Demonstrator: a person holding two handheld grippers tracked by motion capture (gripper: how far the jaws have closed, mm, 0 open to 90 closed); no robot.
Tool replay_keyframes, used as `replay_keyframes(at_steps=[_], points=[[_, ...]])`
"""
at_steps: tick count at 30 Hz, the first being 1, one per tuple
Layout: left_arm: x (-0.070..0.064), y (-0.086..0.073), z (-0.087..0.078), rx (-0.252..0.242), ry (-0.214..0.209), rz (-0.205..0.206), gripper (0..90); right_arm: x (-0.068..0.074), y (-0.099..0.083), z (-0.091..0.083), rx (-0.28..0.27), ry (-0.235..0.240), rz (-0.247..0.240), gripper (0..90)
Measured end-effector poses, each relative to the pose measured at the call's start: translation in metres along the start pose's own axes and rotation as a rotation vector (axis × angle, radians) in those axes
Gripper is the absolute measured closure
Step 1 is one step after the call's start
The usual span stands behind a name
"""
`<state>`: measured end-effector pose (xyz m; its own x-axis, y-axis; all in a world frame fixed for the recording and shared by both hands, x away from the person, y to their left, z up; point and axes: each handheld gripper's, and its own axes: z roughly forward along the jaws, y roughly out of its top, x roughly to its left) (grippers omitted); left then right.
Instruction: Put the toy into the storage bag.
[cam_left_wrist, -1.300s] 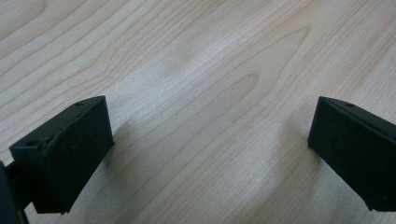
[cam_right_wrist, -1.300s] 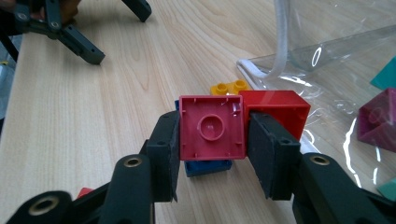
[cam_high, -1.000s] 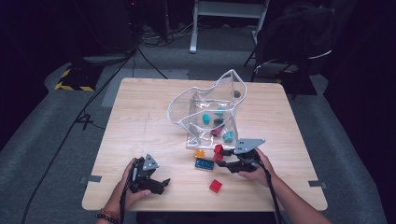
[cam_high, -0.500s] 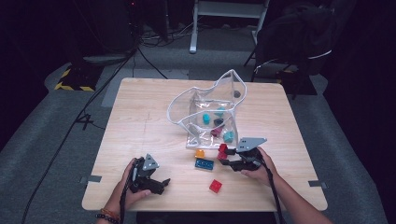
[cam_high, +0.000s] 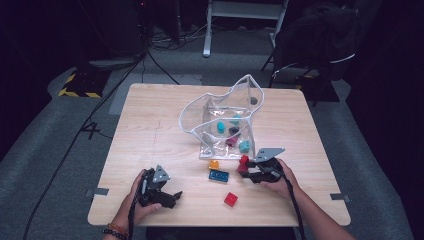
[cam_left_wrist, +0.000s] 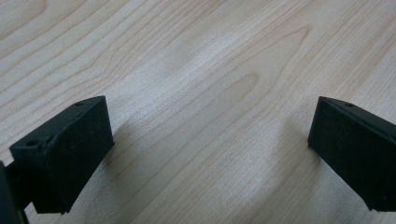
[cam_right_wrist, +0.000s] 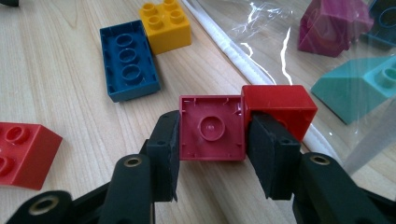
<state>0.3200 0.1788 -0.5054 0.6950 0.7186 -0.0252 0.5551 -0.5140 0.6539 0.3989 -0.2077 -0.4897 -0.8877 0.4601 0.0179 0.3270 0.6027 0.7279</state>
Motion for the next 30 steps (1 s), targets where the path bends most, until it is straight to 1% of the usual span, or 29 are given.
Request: replay_keyframes(at_steps=[2,6,11,13,15,21,24,25,27,28,30], points=[[0.000,0.000,0.000,0.000,0.000,0.000,0.2,0.001,-0.002,0.001,0.004,-0.003,-0.007,55.2],[0.000,0.000,0.000,0.000,0.000,0.000,0.2,0.004,-0.005,0.002,0.030,-0.009,-0.017,55.0],[0.000,0.000,0.000,0.000,0.000,0.000,0.2,0.006,-0.006,0.001,0.027,-0.017,-0.025,57.8],[0.000,0.000,0.000,0.000,0.000,0.000,0.2,0.008,-0.007,0.001,0.025,-0.029,-0.031,57.9],[0.000,0.000,0.000,0.000,0.000,-0.001,0.2,0.010,-0.007,0.000,0.032,-0.022,-0.042,57.9],[0.000,0.000,0.000,0.000,0.000,0.000,0.2,0.013,-0.006,-0.011,0.028,-0.027,-0.047,57.9],[0.000,0.000,0.000,0.000,0.000,0.000,0.2,0.012,-0.008,-0.019,0.015,-0.034,-0.043,57.9],[0.000,0.000,0.000,0.000,0.000,0.000,0.2,0.011,-0.008,-0.022,0.019,-0.020,-0.041,57.9],[0.000,0.000,0.000,0.000,0.000,0.000,0.2,0.010,-0.009,-0.023,0.037,-0.017,-0.046,57.9],[0.000,0.000,0.000,0.000,0.000,0.000,0.2,0.010,-0.009,-0.023,0.049,-0.028,-0.053,57.9],[0.000,0.000,0.000,0.000,0.000,0.000,0.2,0.008,-0.010,-0.022,0.049,-0.038,-0.035,57.8]])
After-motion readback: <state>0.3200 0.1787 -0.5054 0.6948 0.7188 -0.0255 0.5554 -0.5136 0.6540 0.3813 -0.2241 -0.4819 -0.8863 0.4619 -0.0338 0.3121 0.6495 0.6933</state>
